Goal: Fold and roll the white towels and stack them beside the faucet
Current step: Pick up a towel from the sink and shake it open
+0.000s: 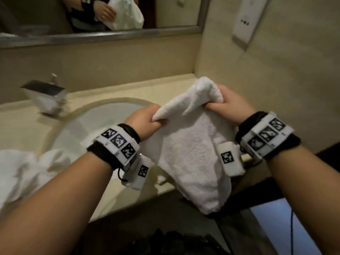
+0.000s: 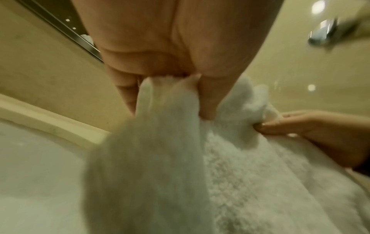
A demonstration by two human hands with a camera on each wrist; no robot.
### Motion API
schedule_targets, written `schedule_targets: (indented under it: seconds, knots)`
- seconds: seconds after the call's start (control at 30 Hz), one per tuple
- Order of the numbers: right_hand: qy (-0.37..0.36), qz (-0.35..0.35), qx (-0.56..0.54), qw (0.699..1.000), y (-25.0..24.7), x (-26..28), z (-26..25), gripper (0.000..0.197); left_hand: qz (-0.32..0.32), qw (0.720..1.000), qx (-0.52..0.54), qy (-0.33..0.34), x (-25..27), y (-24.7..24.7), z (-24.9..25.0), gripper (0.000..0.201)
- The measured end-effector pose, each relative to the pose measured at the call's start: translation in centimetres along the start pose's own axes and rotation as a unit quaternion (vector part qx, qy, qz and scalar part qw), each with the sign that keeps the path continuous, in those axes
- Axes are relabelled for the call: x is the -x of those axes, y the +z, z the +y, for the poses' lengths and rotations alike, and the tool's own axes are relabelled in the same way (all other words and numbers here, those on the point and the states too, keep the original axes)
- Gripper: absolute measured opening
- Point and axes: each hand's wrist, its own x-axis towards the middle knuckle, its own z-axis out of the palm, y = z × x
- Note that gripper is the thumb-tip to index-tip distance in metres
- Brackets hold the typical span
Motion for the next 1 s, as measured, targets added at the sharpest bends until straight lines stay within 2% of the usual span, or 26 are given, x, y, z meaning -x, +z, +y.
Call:
schedule_targets:
  seconds: [0.1,0.13,0.2,0.27,0.37,0.43,0.5,0.6,0.7,0.77,0.83,0.87,0.93,1.0]
  knots:
    - [0.084,-0.013,0.022,0.996,1.0,-1.8,6.1,0.038,0.002,0.996,-0.08,-0.041,-2.9,4.0,0.4,0.033]
    - [0.104,-0.012,0.018,0.994,1.7,-2.0,7.7,0.038,0.007,0.995,-0.096,-0.037,-3.2,5.0,0.3,0.039]
    - [0.131,-0.009,0.03,0.991,2.7,-1.8,10.9,0.043,-0.012,0.994,-0.104,0.023,-3.2,7.5,0.4,0.048]
    - [0.128,0.0,0.069,0.989,3.3,-0.3,13.5,0.042,-0.091,0.987,-0.093,0.098,-2.7,10.1,0.8,0.052]
    - [0.135,-0.017,0.102,0.985,3.6,3.9,16.9,0.032,-0.229,0.947,-0.17,0.15,-1.7,14.1,1.3,0.066]
    - [0.178,-0.07,0.107,0.976,4.2,6.9,18.7,0.035,-0.24,0.927,-0.241,0.161,-1.7,15.9,1.3,0.07]
    - [0.207,-0.088,0.101,0.969,4.9,8.6,19.9,0.04,-0.219,0.926,-0.257,0.168,-2.2,16.4,1.4,0.062]
    - [0.21,-0.068,0.109,0.969,5.2,8.3,20.2,0.04,-0.199,0.932,-0.242,0.182,-3.1,16.5,1.5,0.037]
    - [0.2,-0.102,0.131,0.966,4.3,7.0,19.6,0.033,-0.212,0.951,-0.161,0.158,-3.9,15.6,1.3,0.027]
    - [0.202,-0.096,0.066,0.972,2.7,6.3,18.5,0.027,-0.224,0.964,-0.098,0.1,-4.5,14.0,1.2,0.024]
    - [0.219,-0.06,-0.114,0.967,0.5,5.7,16.6,0.023,-0.197,0.975,-0.095,0.032,-4.8,12.0,1.0,0.02]
    - [0.221,-0.045,-0.214,0.95,-0.5,5.3,15.3,0.028,-0.166,0.981,-0.102,0.016,-4.8,11.0,1.2,0.018]
    - [0.2,-0.041,-0.355,0.912,-1.7,4.5,12.3,0.03,-0.115,0.991,-0.061,0.039,-4.5,9.3,2.4,0.019]
    - [0.164,-0.068,-0.371,0.912,-2.1,3.1,9.3,0.023,-0.139,0.987,0.056,0.056,-3.7,8.4,5.0,0.037]
